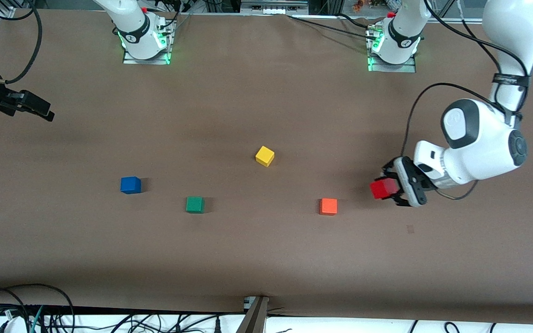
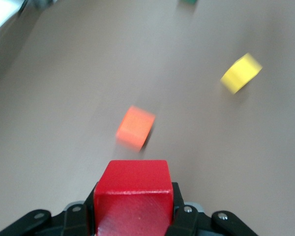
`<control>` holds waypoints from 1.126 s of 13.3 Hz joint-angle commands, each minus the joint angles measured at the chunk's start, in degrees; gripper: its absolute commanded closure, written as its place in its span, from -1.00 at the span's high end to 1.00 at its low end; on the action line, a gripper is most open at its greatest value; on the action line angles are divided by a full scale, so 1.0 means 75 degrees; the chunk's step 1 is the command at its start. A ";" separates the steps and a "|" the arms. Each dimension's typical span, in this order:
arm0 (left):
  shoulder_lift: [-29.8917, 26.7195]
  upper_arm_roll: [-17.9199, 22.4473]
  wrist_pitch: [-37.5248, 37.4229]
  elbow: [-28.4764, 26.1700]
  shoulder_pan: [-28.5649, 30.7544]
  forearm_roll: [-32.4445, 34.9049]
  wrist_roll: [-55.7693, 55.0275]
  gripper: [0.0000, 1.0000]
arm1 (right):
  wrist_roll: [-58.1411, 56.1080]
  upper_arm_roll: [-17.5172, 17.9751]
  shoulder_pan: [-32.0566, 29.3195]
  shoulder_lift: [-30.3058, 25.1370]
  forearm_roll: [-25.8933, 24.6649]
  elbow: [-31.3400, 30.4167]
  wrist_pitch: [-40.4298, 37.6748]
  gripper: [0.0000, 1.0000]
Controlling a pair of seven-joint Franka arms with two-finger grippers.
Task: Pass red block to right arm, stack on blue
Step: 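Lift the red cube with the left gripper toward the table middle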
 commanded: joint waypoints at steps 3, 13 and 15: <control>0.0162 -0.0888 -0.0135 0.0222 -0.0016 -0.2927 0.2100 -0.76 | 0.0025 -0.0010 0.0021 0.0032 -0.0084 0.0120 -0.0029 1.00; 0.1076 -0.1873 -0.0054 0.0492 -0.0636 -0.7042 0.6169 -0.75 | 0.0049 0.0001 0.0032 0.0044 0.0021 0.0108 -0.0099 1.00; 0.1099 -0.1873 -0.0030 0.0492 -0.0801 -0.7431 0.6464 -0.75 | -0.0138 0.0001 0.0044 0.0463 0.0010 0.0201 -0.0005 1.00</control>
